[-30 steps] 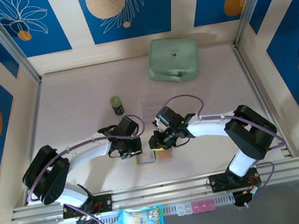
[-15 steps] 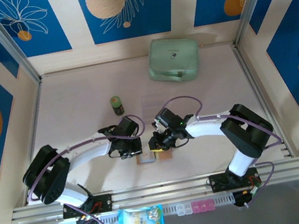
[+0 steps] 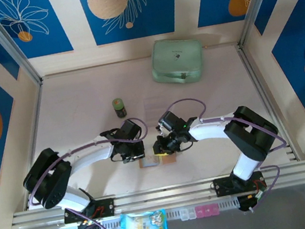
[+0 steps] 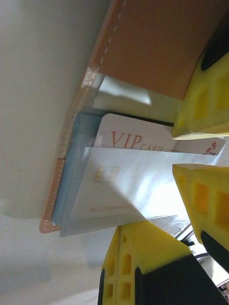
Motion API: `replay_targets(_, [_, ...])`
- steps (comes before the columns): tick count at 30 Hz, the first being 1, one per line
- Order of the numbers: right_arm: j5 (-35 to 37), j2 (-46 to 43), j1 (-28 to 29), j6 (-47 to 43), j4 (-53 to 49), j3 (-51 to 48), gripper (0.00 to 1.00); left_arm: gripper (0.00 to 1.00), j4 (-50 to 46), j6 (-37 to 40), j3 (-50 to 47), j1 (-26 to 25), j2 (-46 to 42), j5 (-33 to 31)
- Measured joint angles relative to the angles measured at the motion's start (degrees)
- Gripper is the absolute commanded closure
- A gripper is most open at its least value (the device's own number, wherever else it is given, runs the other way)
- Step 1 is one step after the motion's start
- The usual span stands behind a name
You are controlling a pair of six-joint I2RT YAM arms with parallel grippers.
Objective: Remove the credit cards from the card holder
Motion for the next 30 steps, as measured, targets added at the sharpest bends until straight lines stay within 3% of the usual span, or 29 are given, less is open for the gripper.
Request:
replay_targets(21, [1.1,-5.1,-0.2,-0.8,-2.4,-0.1,0.71,0.96,2.0,-0.1,0.8,0.0,-1.0,1.9])
replay_targets(30, [0.9,-5.0,-0.8,0.0,-0.5,-2.9,0.73,0.96,3.5,-0.1,0.3,0.0,0.2,1.9])
